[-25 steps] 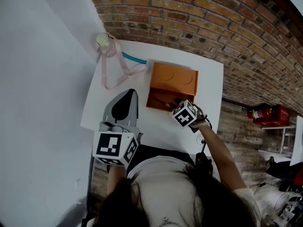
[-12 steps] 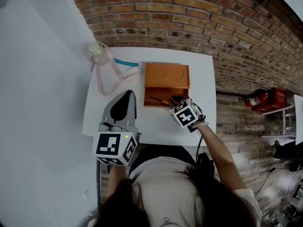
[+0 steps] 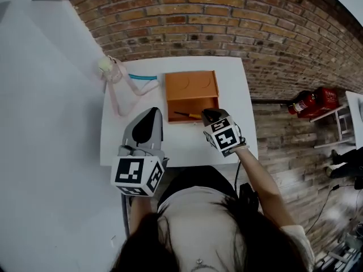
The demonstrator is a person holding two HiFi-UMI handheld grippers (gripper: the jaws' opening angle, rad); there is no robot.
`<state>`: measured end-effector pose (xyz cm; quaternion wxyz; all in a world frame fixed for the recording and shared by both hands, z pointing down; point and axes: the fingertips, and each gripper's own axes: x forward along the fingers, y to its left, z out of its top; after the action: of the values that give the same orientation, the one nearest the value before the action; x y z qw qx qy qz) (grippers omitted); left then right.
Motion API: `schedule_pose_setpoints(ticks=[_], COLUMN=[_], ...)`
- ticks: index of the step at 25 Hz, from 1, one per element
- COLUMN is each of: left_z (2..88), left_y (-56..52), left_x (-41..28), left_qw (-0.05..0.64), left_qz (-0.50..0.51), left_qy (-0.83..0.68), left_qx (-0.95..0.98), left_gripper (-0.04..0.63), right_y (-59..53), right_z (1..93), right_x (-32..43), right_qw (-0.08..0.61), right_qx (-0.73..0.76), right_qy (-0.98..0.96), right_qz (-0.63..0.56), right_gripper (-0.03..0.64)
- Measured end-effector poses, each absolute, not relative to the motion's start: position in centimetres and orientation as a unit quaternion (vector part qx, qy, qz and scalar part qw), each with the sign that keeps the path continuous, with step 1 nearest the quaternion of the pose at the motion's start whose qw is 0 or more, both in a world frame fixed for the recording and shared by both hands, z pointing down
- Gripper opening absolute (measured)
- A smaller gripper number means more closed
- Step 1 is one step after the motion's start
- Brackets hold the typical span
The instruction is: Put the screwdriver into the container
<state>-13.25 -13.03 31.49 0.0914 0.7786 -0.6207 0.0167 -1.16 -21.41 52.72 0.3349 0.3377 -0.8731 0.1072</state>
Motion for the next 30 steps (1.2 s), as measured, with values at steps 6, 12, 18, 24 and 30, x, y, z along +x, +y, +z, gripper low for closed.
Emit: schedule_pose_setpoints(ticks=[6, 12, 18, 24, 30], left_z=[31.2, 31.0, 30.8, 30.8, 30.0], left_y=[-11.3, -9.7, -8.7, -8.1, -7.9], left_x=[-12.4, -11.8, -11.2, -9.7, -7.6], left_qw=[0.087, 0.082, 0.079, 0.077, 0.07], left_qz=[0.016, 0.016, 0.016, 0.015, 0.011], left_qy=[-0.602, -0.587, -0.577, -0.57, -0.573], left_qx=[0.793, 0.805, 0.813, 0.818, 0.817], left_gripper=[0.0, 0.0, 0.0, 0.0, 0.0], right_y=[-20.0, -18.4, -16.5, -15.0, -13.8], right_z=[49.5, 45.6, 42.2, 38.8, 35.0], right_x=[0.1, 0.7, 1.3, 2.4, 4.7], right_qw=[0.284, 0.233, 0.19, 0.15, 0.112], right_qx=[0.385, 0.417, 0.436, 0.448, 0.461], right_qy=[-0.872, -0.874, -0.876, -0.88, -0.88], right_qz=[0.106, 0.09, 0.08, 0.053, 0.02], right_gripper=[0.008, 0.008, 0.007, 0.006, 0.006])
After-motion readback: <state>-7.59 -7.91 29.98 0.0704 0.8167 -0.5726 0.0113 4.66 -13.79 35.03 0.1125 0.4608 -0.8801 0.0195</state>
